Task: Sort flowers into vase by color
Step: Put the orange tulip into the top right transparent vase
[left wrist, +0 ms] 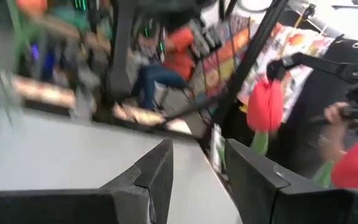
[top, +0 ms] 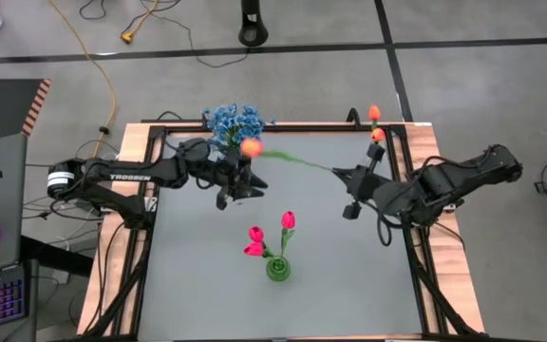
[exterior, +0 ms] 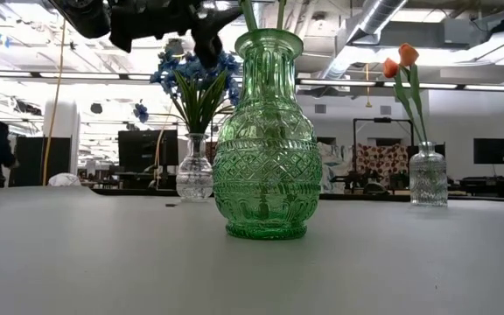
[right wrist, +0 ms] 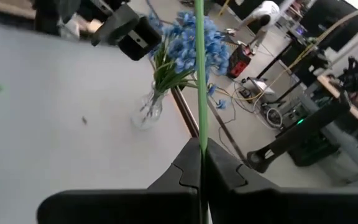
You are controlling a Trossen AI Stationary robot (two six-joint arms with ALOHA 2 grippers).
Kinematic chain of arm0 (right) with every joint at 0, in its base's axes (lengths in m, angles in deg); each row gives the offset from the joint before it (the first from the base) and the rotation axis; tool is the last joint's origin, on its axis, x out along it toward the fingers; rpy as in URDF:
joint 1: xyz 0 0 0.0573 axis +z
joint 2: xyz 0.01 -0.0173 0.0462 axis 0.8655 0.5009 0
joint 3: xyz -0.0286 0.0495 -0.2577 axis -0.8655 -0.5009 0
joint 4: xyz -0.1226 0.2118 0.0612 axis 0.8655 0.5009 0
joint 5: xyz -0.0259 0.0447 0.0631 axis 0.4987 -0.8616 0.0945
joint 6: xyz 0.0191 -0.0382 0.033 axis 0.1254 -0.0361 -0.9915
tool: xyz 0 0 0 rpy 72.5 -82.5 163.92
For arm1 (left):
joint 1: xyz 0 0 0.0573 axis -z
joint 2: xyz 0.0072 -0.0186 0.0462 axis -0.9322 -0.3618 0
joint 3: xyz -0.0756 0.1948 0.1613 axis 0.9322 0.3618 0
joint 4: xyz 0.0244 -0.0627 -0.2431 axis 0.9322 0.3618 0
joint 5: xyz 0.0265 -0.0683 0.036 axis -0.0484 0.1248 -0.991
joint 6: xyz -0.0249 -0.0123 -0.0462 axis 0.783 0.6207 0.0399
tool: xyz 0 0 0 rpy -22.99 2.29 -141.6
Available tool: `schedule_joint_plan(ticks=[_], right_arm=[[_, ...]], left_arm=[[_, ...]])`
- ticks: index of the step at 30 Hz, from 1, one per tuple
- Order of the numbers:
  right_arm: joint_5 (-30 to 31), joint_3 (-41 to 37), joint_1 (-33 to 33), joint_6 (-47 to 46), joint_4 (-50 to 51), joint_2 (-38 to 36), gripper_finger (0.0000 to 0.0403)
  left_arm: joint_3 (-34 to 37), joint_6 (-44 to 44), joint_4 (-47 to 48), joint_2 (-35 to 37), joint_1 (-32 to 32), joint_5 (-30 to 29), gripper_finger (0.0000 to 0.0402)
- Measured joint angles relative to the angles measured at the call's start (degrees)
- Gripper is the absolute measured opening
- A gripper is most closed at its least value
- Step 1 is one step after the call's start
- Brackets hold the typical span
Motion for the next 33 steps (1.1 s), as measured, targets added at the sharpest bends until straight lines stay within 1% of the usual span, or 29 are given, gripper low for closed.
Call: schedule_joint_plan(ticks=[4, 8, 13, 16, 20, 25, 29, 33], right_arm=[[-0.2, 0.0, -1.1, -2.4, -2.5, 0.7, 0.0036], [-0.2, 0.0, -2.3, -2.3, -6.8, 3.2, 0.0028], [-0.4, 0.0, -3.5, -1.5, -13.1, 6.9, 0.0034], [-0.4, 0.0, -3.7, 1.0, -15.9, 9.6, 0.0039], [-0.4, 0.0, -3.7, 4.1, -19.2, 12.9, 0.0034], [-0.4, 0.0, -3.7, 7.3, -22.3, 16.0, 0.0031], [-0.4, 0.0, -3.8, 7.5, -23.4, 17.1, 0.0038], [-0.4, 0.0, -3.8, 7.6, -23.4, 17.2, 0.0035]], left_arm=[[0.0, -5.1, -7.2, 0.0, 1.3, -4.8, 0.013], [0.0, -9.6, -13.8, 0.0, 2.2, -8.4, 0.013], [0.0, -13.9, -18.1, 0.0, 2.9, -11.5, 0.013], [0.0, -15.8, -18.7, 0.0, 3.3, -13.3, 0.013], [0.0, -17.9, -19.5, 0.0, 4.0, -14.4, 0.013], [0.0, -20.2, -20.1, 0.0, 5.0, -14.5, 0.013], [0.0, -21.0, -21.1, 0.0, 5.9, -14.4, 0.013], [0.0, -22.3, -21.1, 0.0, 6.6, -15.3, 0.013]])
